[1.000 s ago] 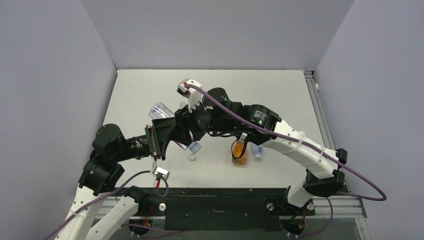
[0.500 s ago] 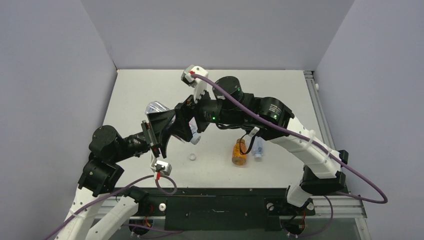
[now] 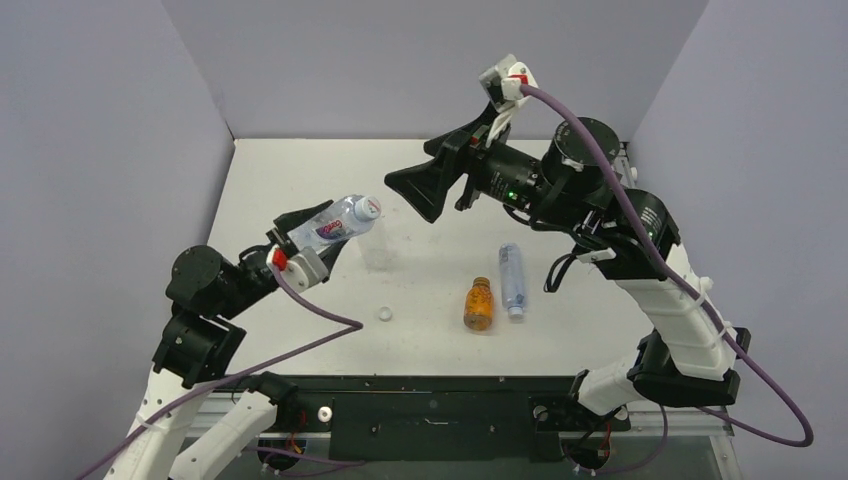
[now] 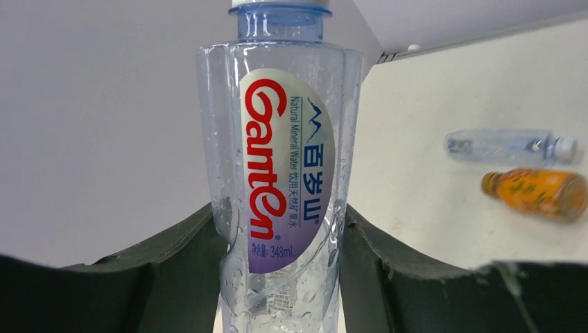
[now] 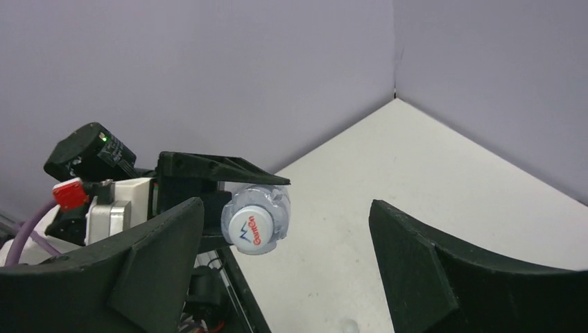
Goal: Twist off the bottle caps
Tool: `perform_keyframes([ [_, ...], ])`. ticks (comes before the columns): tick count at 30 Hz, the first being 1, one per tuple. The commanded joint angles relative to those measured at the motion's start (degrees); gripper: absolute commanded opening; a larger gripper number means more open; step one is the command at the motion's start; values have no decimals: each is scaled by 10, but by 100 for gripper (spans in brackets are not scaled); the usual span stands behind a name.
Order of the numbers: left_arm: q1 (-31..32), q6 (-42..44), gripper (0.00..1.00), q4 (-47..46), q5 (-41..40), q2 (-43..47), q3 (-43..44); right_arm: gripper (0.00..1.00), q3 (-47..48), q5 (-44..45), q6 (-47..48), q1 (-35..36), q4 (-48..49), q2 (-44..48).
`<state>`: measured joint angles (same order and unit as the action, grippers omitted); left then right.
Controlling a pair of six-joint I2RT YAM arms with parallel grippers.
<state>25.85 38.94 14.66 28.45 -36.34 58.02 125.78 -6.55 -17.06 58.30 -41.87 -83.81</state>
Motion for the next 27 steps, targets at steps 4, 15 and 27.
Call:
perform_keyframes([
  [4, 1, -339, 0, -47, -57, -25, 37, 84, -37, 27, -3, 1, 111, 29],
  [15, 1, -409, 0, -87, -32, -35, 31, 78, -25, -22, -49, 12, 148, -30],
  [27, 1, -394, 0, -91, -22, -25, 32, 59, 0, -2, -70, 26, 160, -82],
])
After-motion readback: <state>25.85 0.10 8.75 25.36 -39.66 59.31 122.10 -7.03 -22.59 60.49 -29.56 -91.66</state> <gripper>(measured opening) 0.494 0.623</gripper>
